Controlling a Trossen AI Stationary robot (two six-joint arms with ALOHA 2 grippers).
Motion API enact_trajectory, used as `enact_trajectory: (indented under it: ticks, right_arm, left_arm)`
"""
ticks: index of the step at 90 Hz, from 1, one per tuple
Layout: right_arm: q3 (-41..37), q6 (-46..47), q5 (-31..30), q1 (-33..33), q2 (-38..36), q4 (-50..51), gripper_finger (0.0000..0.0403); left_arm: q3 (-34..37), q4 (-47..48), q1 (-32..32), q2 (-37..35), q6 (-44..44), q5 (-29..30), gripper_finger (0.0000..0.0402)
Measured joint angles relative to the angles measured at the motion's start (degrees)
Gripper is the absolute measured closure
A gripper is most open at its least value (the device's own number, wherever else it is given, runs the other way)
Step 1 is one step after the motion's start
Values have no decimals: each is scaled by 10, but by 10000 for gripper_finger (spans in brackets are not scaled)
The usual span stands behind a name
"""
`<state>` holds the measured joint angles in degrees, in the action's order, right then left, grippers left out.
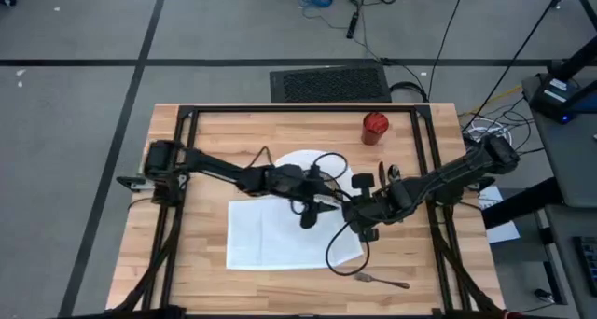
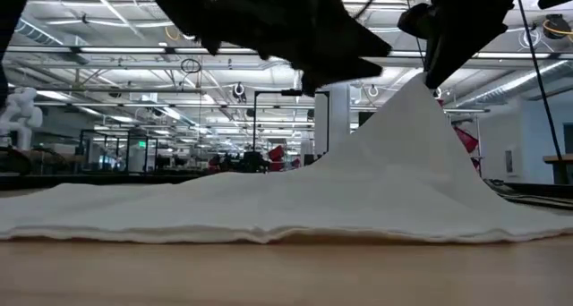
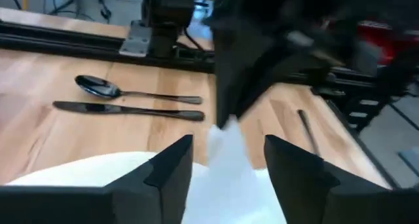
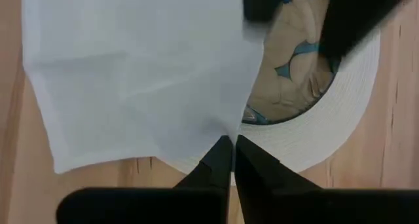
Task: Set table place
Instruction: Fold the white table napkin
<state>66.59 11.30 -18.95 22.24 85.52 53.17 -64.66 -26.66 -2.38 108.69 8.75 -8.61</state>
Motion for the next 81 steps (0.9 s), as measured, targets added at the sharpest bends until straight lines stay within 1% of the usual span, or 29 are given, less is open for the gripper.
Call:
enact_trajectory:
  ticks: [9,22,41,50,61,75,81]
  right_arm:
    - [0,0,0,0,0,-3,403]
    - [0,0,8,0,0,-3,403]
    - [0,-5,13,0,0,-3,403]
    - [0,-6,13,0,0,-3,403]
    - [0,-8,13,0,0,-3,403]
    - [0,-15,13,-1,0,-2,403]
    - [0,-15,13,-2,0,-2,403]
  left_arm:
    - [-28,2,4,36,-1,-3,202]
    - [-52,3,5,69,-4,-22,198]
    - [-61,-1,4,73,-4,-24,198]
    - [-61,4,4,73,-1,-61,201]
    - [-61,4,4,73,-1,-93,223]
    - [-61,8,4,73,20,-105,267]
    - [-61,12,4,73,28,-100,279]
